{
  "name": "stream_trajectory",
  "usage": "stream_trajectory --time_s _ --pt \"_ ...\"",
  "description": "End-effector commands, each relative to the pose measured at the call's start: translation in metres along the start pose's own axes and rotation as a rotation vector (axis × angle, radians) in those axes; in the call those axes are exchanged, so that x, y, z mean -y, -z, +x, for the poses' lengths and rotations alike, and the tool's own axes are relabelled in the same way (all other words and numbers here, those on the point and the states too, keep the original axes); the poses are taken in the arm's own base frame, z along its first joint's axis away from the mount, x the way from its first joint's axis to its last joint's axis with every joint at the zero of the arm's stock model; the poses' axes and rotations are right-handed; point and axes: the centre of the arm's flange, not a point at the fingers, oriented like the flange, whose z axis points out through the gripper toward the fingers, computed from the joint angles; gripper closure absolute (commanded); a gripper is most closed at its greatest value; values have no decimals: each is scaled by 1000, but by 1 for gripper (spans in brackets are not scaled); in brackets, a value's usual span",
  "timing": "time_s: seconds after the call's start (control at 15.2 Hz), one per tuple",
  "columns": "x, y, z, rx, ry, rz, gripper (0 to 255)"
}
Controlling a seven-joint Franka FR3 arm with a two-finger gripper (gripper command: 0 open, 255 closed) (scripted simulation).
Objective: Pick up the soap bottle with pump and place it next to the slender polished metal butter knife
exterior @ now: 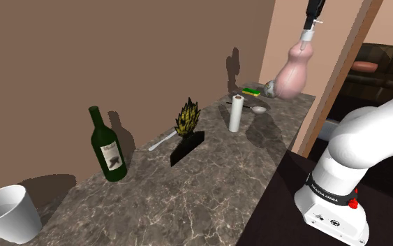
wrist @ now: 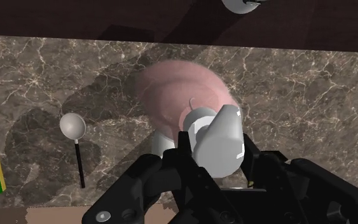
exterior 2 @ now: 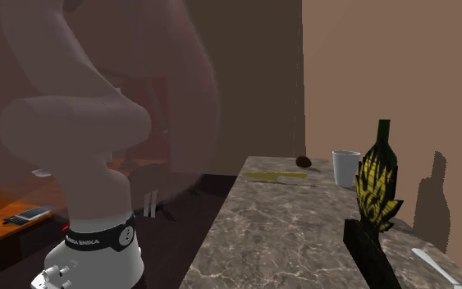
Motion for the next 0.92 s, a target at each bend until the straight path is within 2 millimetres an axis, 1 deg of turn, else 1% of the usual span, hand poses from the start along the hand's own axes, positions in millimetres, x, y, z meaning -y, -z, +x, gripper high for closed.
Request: stream_trajectory --time_s 0.0,0.86 --pt "0 11 1 -1 0 0 255" --pt "5 79 1 -1 0 0 255"
